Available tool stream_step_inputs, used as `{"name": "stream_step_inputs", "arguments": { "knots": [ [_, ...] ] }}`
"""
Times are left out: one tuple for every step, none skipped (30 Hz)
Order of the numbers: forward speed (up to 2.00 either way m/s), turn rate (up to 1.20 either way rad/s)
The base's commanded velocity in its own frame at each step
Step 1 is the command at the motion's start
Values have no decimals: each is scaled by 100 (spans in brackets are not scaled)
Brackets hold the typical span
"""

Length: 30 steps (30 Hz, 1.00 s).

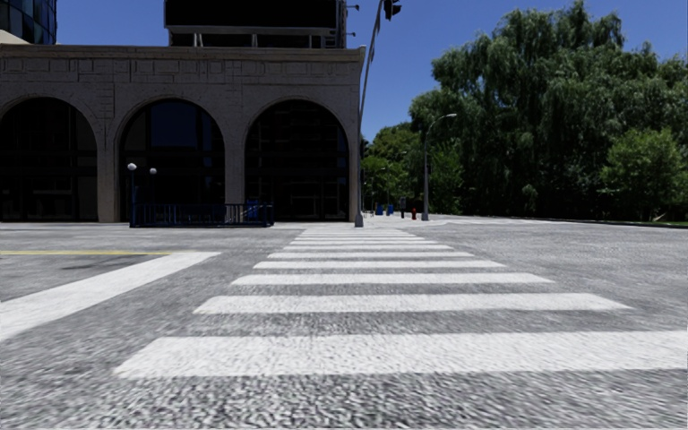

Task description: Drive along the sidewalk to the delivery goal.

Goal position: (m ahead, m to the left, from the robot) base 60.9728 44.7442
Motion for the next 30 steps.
{"name": "stream_step_inputs", "arguments": {
  "knots": [
    [195, 0],
    [195, 0],
    [195, 0],
    [195, 0],
    [195, 0],
    [195, 0],
    [195, 0],
    [195, 0],
    [195, 0],
    [195, 3],
    [195, 46],
    [195, 52],
    [195, 52],
    [195, 53],
    [195, 8],
    [195, 0],
    [195, 0],
    [195, 0],
    [195, 0],
    [195, 0],
    [195, 0],
    [196, 0],
    [196, 0],
    [196, 0],
    [196, 0],
    [196, 0],
    [196, 0],
    [196, 0],
    [196, 0],
    [196, 0]
  ]
}}
